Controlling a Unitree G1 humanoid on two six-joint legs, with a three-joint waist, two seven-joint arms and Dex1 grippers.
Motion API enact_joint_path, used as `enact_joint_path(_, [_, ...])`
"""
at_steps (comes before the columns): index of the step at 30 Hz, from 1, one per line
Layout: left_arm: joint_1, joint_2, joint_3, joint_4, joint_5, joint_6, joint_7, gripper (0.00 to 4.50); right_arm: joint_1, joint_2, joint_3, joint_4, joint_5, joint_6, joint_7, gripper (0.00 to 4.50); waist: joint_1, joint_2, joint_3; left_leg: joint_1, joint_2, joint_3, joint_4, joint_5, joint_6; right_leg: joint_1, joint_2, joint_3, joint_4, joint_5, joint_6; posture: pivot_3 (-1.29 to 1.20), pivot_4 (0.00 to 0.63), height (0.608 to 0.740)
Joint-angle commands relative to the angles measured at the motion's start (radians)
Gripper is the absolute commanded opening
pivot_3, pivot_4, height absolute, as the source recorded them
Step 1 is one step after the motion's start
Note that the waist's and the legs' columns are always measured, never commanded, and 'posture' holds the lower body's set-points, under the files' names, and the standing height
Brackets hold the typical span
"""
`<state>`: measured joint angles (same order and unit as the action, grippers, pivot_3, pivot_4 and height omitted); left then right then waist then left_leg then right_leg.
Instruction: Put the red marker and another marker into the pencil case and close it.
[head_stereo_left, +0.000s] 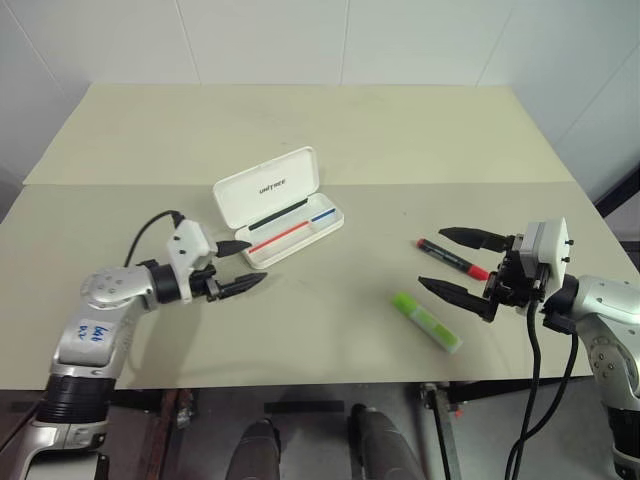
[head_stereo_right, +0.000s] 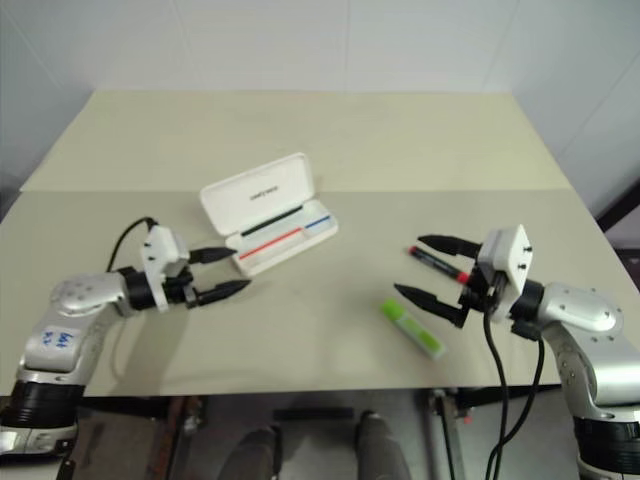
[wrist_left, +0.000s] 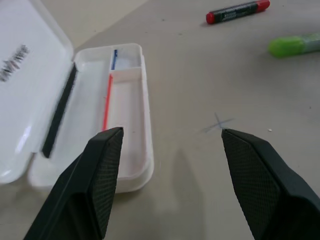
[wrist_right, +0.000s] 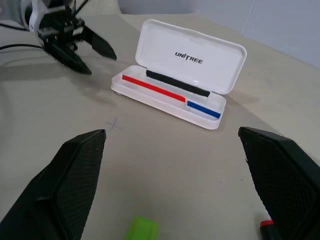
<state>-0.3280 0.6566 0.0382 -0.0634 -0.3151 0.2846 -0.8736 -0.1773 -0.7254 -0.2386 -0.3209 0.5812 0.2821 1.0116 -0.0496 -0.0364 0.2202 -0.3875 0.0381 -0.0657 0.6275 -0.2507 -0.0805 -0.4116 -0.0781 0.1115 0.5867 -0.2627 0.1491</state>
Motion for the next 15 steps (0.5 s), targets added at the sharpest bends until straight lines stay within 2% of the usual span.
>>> enact_joint_path(1, [-0.027, -0.027, -0.017, 0.008, 0.036, 0.007, 0.051, 3.24, 0.013, 0.016, -0.006, -0.063, 0.025, 0.003, -0.029, 4.50, 0.000, 0.000, 0.000, 0.000, 0.000, 0.000, 0.000, 0.000, 0.000, 0.000, 0.000, 0.000, 0.000, 0.000, 0.000, 0.00, 0.150, 0.740])
enact_joint_path(5, [-0.083, -0.091, -0.073, 0.037, 0.091, 0.042, 0.124, 3.24, 0.026, 0.037, -0.005, -0.095, 0.031, 0.002, -0.049, 4.50, 0.003, 0.000, 0.000, 0.000, 0.000, 0.000, 0.001, 0.000, 0.000, 0.000, 0.000, 0.000, 0.000, 0.000, 0.000, 0.00, 0.150, 0.740])
enact_joint_path(15, [-0.148, -0.098, -0.094, 0.132, 0.139, 0.058, 0.134, 3.24, 0.030, 0.058, 0.005, -0.143, 0.035, 0.002, -0.099, 4.50, 0.002, 0.000, 0.000, 0.000, 0.000, 0.000, 0.001, 0.000, 0.000, 0.001, 0.000, 0.000, 0.000, 0.000, 0.001, 0.00, 0.150, 0.740])
